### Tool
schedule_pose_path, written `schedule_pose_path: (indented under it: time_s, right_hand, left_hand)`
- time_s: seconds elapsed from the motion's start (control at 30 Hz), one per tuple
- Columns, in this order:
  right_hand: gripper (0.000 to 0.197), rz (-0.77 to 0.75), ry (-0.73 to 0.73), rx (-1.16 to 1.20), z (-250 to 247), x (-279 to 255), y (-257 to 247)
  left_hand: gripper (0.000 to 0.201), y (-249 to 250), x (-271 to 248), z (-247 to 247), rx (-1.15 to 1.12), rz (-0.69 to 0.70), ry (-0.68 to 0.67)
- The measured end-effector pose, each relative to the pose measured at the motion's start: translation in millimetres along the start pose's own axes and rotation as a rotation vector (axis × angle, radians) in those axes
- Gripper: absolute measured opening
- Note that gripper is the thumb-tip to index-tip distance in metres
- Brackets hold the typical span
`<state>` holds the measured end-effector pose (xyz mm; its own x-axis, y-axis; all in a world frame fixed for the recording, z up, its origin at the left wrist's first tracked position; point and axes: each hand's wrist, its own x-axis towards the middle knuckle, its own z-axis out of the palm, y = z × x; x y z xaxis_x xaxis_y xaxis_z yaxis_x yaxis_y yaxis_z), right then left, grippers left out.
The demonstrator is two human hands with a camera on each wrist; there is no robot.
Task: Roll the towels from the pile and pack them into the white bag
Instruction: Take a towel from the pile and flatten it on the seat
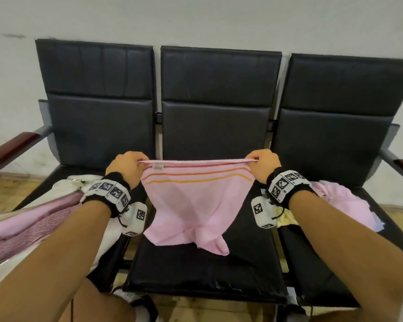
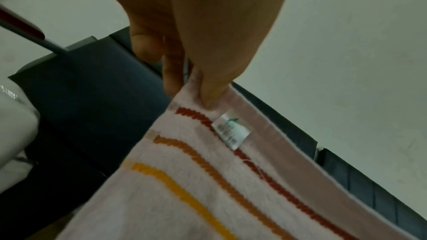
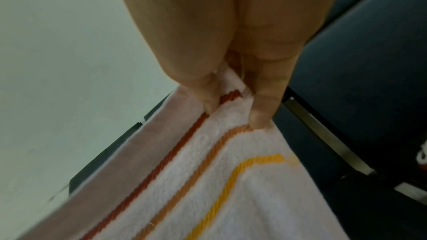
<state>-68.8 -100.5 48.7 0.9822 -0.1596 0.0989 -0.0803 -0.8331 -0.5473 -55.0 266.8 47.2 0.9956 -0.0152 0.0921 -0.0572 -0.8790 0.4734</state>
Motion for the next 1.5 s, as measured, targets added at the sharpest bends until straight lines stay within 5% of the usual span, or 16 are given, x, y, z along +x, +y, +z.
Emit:
schedule_pose_path:
  time_s: [0.2,0.3,0.4,0.53,0.7,0.83,1.07,1.23,1.5]
  right_hand:
    - [0.029,0.126,-0.062,0.037,8.2,16.2,8.6]
    - [0.031,0.156,-0.034,-0.043,3.7,35.7,-4.6]
    - [0.031,0.125,0.117,0.053,-14.0,58.8,-28.5]
    - [0.028,-0.099,0.519,0.375,-55.8,80.7,-59.4]
    - [0.024,-0.33,0.719,0.54,-89.7,80.7,-74.9]
    - [0.029,-0.336,0.653,0.492,-67.2,68.0,-47.5]
    - [0.019,-0.012,0.178,0.242,16.9,3.7,53.8]
    - [0.019,0.042,-0.075,0.043,73.4,-51.7,109.5]
    - [0.014,0.127,-0.408,-0.172,146.4,-131.2,176.8]
  left_hand:
    - [0.014,23.1,24.0,22.7,0.071,-0.11,-0.08]
    - [0.01,32.7,41.4,22.0,0.042,-0.048,-0.022]
    - [0.015,48.0,60.9,7.1,-0.265,-0.015,0.256]
    - [0.019,72.9,74.5,-31.2,-0.601,0.109,0.586]
    - [0.023,92.3,76.0,-59.6,-0.78,0.245,0.777]
    - [0.016,75.9,67.6,-35.5,-0.712,0.195,0.638]
    - [0.011,4.5,15.1,74.1,-0.45,0.06,0.2]
    - [0.012,-45.1,-35.9,141.3,-0.202,0.017,-0.173]
    - [0.011,-88.0,-103.6,208.5,0.08,-0.045,-0.461]
